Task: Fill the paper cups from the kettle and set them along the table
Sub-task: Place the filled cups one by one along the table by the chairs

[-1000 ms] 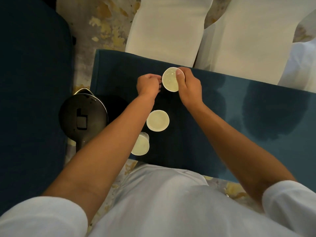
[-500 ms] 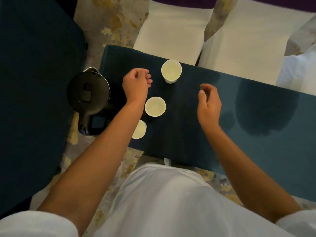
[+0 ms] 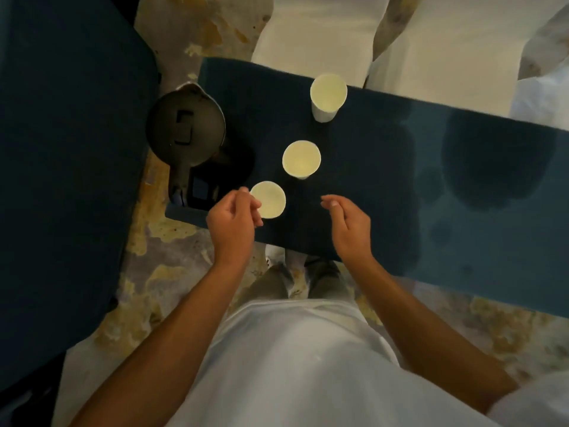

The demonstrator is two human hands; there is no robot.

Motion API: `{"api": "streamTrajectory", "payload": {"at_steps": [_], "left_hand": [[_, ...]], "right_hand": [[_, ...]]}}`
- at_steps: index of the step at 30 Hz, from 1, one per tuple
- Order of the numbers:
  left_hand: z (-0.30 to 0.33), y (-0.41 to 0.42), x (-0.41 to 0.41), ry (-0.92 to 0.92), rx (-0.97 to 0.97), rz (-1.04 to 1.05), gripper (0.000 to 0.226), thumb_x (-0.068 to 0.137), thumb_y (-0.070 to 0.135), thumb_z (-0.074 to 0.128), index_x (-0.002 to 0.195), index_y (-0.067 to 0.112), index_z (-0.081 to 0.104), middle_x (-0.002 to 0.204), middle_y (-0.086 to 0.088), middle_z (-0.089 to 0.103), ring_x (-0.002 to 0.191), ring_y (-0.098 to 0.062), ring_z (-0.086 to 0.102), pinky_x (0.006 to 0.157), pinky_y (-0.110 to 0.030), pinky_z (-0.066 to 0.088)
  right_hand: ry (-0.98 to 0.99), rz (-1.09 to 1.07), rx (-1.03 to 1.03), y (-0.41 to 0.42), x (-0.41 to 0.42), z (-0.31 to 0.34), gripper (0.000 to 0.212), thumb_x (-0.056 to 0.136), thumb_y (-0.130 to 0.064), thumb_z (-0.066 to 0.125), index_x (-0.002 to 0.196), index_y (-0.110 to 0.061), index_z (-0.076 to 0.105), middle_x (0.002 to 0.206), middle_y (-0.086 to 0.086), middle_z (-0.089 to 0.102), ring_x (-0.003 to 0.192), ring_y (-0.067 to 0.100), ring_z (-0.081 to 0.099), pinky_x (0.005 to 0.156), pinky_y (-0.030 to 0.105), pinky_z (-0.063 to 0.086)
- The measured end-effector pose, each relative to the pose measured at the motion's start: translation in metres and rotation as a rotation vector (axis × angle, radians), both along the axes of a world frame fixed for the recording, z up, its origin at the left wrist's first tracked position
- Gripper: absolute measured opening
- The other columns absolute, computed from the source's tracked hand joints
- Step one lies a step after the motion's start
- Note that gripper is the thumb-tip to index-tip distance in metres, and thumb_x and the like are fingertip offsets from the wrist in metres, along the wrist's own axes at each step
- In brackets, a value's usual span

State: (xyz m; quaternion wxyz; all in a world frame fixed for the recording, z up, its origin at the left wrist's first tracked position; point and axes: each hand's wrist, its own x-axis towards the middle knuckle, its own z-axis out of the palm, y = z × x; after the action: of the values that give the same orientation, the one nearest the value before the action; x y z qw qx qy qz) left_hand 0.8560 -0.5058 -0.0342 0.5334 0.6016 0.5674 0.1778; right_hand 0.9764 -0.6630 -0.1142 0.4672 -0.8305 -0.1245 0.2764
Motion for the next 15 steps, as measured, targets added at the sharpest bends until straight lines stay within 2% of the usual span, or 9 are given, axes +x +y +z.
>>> {"api": "streamTrajectory", "payload": {"at_steps": [4, 7, 9, 11, 15], "left_hand": [[-0.02, 0.006, -0.035, 0.008, -0.039, 0.012, 0.038, 0.1, 0.033, 0.05, 0.068, 0.019, 0.064, 0.053, 0.004, 0.061, 0.052, -0.01, 0.06, 0.055, -0.02, 0.054], [-0.036, 0.015, -0.046, -0.001, -0.092, 0.018, 0.036, 0.1, 0.029, 0.049, 0.069, 0.017, 0.065, 0.057, 0.003, 0.063, 0.056, -0.013, 0.063, 0.058, -0.026, 0.056], [-0.05, 0.023, -0.049, -0.006, -0.161, -0.003, 0.031, 0.101, 0.022, 0.047, 0.078, 0.018, 0.068, 0.069, 0.0, 0.07, 0.066, -0.017, 0.068, 0.064, -0.034, 0.057], [-0.065, 0.027, -0.047, 0.0, -0.224, -0.053, 0.027, 0.102, 0.017, 0.044, 0.094, 0.018, 0.07, 0.089, -0.006, 0.073, 0.082, -0.021, 0.071, 0.072, -0.038, 0.057], [-0.087, 0.032, -0.036, -0.022, -0.313, -0.123, 0.031, 0.104, 0.016, 0.039, 0.117, 0.012, 0.067, 0.112, -0.011, 0.072, 0.101, -0.025, 0.069, 0.084, -0.037, 0.058]], "right_hand": [[-0.023, 0.027, 0.019, 0.022, -0.031, 0.0, 0.041, 0.106, -0.035, 0.04, 0.133, -0.019, 0.068, 0.126, -0.007, 0.07, 0.116, 0.004, 0.064, 0.1, 0.022, 0.05], [-0.049, 0.045, 0.035, 0.042, -0.044, 0.003, 0.044, 0.106, -0.036, 0.04, 0.135, -0.017, 0.066, 0.131, -0.003, 0.07, 0.119, 0.003, 0.061, 0.099, 0.016, 0.046], [-0.055, 0.034, 0.041, 0.053, -0.054, 0.001, 0.045, 0.106, -0.036, 0.041, 0.138, -0.016, 0.064, 0.135, -0.001, 0.068, 0.121, 0.001, 0.058, 0.1, 0.013, 0.043], [-0.033, 0.024, 0.054, 0.062, -0.06, -0.001, 0.044, 0.107, -0.035, 0.041, 0.143, -0.016, 0.059, 0.14, 0.0, 0.064, 0.127, 0.004, 0.056, 0.104, 0.018, 0.044], [0.046, -0.051, 0.091, 0.08, -0.069, -0.007, 0.045, 0.109, -0.037, 0.04, 0.148, -0.018, 0.053, 0.147, -0.001, 0.06, 0.133, 0.009, 0.054, 0.11, 0.025, 0.044]]}}
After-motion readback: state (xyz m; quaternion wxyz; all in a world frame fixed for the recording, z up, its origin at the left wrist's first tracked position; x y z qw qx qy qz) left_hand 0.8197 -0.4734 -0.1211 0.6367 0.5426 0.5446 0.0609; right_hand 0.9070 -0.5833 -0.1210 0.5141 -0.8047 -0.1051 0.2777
